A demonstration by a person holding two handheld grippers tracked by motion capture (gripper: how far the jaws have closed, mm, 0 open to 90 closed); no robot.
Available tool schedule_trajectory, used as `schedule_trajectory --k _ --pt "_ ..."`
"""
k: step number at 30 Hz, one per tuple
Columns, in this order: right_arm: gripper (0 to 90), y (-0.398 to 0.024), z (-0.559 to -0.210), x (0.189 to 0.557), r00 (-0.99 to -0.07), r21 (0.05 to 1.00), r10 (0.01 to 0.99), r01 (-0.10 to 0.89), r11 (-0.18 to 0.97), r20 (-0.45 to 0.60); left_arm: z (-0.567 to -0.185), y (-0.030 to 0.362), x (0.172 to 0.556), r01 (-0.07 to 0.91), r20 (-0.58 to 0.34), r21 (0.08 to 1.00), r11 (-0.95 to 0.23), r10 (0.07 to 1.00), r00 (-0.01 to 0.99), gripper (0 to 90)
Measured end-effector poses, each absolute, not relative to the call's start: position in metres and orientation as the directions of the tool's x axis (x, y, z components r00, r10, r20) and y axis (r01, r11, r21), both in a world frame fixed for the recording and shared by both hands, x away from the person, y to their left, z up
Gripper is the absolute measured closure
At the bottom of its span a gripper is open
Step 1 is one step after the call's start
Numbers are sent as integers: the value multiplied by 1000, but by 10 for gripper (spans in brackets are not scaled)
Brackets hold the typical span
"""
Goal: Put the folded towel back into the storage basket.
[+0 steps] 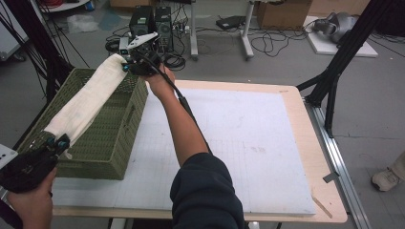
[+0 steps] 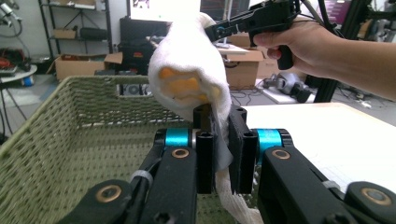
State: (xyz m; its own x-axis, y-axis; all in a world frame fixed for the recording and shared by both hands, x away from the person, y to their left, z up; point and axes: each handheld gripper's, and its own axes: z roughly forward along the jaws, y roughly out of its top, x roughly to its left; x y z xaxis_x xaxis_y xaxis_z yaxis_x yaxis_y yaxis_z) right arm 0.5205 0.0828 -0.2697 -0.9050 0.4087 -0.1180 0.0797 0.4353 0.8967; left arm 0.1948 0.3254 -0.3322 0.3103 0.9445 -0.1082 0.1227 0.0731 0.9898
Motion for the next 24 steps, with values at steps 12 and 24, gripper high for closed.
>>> schedule_trajectory --k 12,24 --pt "546 115 -289 521 -898 866 421 103 490 -131 -341 341 198 190 -132 976 107 983 124 392" --pt "426 75 -270 507 -909 872 399 93 480 -122 -335 331 199 114 -146 986 119 953 266 279"
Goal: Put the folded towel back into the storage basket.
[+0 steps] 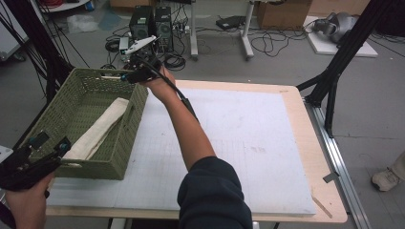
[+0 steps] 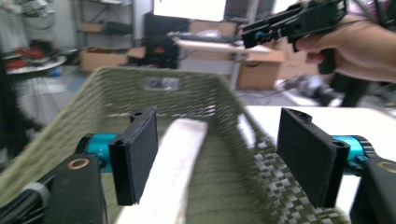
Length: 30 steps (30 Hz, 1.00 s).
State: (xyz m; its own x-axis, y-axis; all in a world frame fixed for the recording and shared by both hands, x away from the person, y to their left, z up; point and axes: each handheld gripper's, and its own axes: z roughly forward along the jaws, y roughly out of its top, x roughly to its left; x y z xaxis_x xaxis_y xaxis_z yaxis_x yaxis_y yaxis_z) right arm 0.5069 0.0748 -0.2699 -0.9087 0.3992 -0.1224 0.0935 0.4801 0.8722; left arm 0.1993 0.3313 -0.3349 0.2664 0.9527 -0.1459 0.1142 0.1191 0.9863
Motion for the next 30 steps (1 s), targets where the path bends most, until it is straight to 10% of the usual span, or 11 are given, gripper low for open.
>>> schedule_trajectory --k 8,30 --pt "234 19 -258 492 -893 877 441 140 460 -89 -331 314 202 136 -204 977 166 913 352 166" --pt "201 -154 -260 410 -808 893 584 203 401 -79 -336 218 218 88 -67 996 16 789 611 179"
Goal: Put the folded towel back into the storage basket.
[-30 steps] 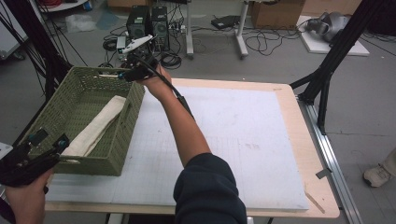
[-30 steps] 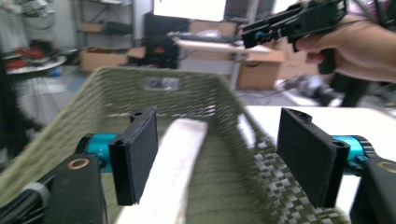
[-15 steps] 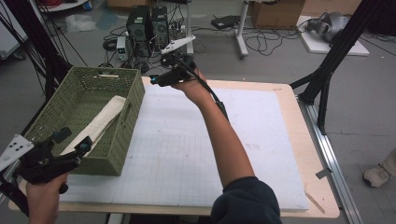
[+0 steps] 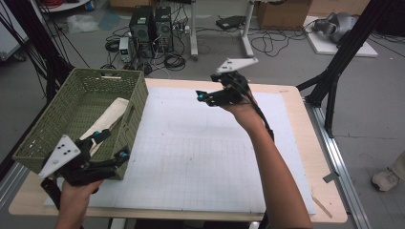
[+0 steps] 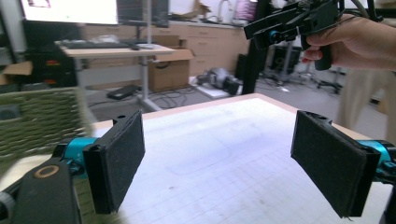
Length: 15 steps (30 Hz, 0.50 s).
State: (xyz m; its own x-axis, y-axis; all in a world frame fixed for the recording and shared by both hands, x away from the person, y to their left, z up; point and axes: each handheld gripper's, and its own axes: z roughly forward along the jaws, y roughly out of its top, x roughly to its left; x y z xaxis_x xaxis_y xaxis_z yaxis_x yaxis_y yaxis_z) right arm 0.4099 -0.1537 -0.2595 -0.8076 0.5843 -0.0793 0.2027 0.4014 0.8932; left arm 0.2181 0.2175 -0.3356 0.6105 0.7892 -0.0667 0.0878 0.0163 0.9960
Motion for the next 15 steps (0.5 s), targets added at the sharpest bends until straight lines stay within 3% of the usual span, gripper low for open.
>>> schedule_trajectory --k 15 --pt "181 -274 -325 311 -664 915 744 250 317 -76 -361 145 235 158 -79 985 -64 647 759 180"
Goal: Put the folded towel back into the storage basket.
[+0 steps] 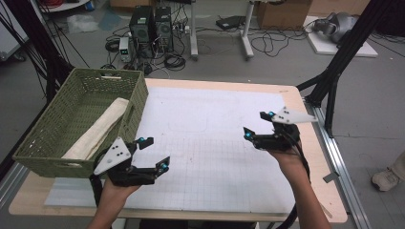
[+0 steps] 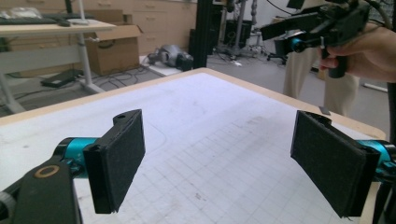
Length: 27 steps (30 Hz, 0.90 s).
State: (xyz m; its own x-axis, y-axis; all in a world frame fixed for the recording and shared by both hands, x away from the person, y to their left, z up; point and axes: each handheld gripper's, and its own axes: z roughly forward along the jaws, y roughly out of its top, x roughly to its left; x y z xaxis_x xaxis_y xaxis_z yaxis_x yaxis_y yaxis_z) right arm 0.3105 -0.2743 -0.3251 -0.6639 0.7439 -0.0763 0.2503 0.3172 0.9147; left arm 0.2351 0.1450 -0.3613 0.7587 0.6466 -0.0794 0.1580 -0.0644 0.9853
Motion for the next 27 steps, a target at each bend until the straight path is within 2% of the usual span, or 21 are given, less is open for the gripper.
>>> schedule_trajectory --k 7,15,27 --pt "175 -305 -354 274 -589 916 804 271 294 -84 -377 129 246 167 -85 983 -82 600 795 187" --pt "161 -322 -382 232 -497 934 866 277 223 -60 -397 121 251 192 -94 976 -98 610 787 186" --pt "161 -326 -409 218 -478 915 876 317 248 -72 -410 120 247 183 -74 977 -109 630 773 186"
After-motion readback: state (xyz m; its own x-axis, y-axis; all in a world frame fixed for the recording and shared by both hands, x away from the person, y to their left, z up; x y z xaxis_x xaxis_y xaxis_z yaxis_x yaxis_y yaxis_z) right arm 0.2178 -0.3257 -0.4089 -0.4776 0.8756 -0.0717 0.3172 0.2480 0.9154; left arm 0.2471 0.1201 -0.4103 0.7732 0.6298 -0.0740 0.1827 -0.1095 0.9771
